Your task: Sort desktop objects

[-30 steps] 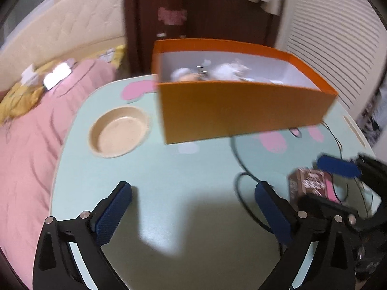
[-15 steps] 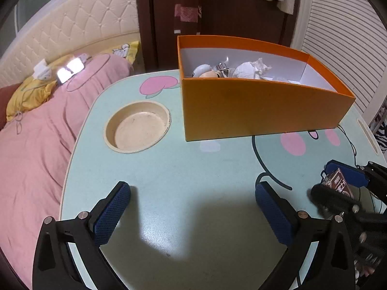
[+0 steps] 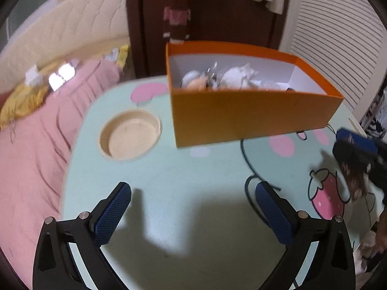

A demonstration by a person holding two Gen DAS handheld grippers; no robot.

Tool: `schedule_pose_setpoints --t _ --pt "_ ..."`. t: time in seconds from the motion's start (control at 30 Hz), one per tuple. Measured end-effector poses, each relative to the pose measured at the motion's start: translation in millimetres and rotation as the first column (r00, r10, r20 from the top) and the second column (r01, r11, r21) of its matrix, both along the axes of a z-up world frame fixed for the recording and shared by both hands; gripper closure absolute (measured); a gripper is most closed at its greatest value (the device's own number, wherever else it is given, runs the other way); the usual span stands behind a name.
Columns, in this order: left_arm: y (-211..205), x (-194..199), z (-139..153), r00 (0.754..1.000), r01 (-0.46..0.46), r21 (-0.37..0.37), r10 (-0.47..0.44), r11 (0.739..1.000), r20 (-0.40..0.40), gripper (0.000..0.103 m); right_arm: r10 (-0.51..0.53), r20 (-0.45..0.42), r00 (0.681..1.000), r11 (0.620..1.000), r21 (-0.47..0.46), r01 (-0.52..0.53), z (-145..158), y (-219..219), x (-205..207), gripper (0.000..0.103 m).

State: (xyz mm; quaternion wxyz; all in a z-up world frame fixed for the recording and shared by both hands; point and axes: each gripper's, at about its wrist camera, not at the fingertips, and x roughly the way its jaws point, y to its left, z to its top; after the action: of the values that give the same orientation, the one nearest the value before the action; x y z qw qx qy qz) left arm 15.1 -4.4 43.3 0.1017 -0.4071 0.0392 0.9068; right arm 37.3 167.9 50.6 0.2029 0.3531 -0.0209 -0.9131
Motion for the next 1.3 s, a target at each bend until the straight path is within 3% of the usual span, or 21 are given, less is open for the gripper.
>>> schedule_pose_setpoints --t 0.27,0.47,0.7,1.23,1.3 --pt "11.4 -15.8 53.9 0.987 0.119 0.072 -0.111 0.990 -0.116 0.001 -0.072 -0.051 0.996 0.997 -0.041 0.070 29.6 24.9 -27.9 0.059" --pt "6.2 -57.8 74.0 0.990 0.117 0.199 -0.099 0.973 -0.101 0.001 -0.111 -0.043 0.993 0.992 -0.072 0.107 38.3 34.0 -59.6 0.059" --pt "12.8 -96.1 63.2 0.995 0.086 0.206 -0.073 0.975 -0.067 0.001 -0.095 -0.029 0.995 0.995 -0.037 0.094 34.5 17.8 -95.2 0.059" --pt "28.8 -115.6 45.3 0.995 0.096 0.159 -0.090 0.983 -0.039 0.002 -0.111 0.020 0.994 0.994 -0.009 0.111 10.6 21.1 -129.3 0.058" --pt "29.1 -114.3 45.7 0.995 0.089 0.163 -0.083 0.983 -0.047 0.002 -0.121 0.019 0.992 0.993 -0.009 0.121 10.9 23.2 -127.9 0.051"
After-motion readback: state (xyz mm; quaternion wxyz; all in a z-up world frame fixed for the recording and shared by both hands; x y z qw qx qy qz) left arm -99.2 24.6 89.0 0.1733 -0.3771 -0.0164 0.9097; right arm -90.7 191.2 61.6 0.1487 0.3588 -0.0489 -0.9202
